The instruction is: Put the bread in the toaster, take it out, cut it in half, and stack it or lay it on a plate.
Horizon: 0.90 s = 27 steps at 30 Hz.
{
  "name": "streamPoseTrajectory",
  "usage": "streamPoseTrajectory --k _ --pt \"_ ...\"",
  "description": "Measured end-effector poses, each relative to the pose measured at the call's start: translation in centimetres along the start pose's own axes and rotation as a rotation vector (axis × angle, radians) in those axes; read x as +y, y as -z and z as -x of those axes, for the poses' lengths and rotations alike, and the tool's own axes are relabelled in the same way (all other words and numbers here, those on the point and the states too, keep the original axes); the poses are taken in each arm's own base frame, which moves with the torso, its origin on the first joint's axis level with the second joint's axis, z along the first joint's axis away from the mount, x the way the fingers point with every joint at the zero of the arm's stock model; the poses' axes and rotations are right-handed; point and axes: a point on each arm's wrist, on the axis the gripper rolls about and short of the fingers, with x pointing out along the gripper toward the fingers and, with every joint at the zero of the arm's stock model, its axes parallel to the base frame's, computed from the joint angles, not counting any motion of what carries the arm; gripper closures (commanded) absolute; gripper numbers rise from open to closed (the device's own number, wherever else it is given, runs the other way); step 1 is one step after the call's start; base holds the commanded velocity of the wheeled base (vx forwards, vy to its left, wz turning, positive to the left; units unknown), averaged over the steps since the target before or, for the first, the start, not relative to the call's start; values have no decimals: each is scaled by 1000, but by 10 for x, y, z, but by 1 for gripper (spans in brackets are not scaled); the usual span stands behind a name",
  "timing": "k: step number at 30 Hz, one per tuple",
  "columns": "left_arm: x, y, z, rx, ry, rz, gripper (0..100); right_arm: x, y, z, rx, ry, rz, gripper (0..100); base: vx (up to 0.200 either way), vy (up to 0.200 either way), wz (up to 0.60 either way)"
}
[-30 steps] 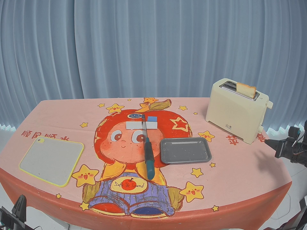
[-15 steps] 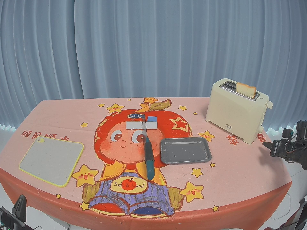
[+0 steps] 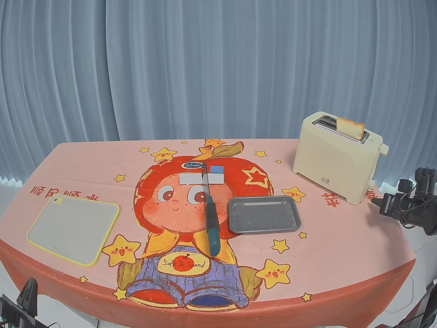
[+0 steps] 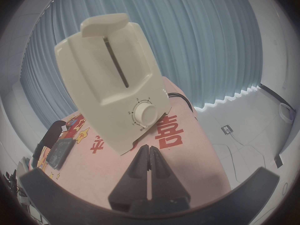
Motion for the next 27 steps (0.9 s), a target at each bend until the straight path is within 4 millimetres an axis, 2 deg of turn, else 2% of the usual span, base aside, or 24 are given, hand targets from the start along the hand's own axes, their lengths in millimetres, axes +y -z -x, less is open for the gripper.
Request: streamPoseTrajectory --k 10,27 --pt "0 0 0 0 0 0 100 -5 -1 -17 14 30 -5 100 0 0 0" --pt "0 0 0 0 0 0 100 0 -11 -21 -16 16 -44 100 0 0 0"
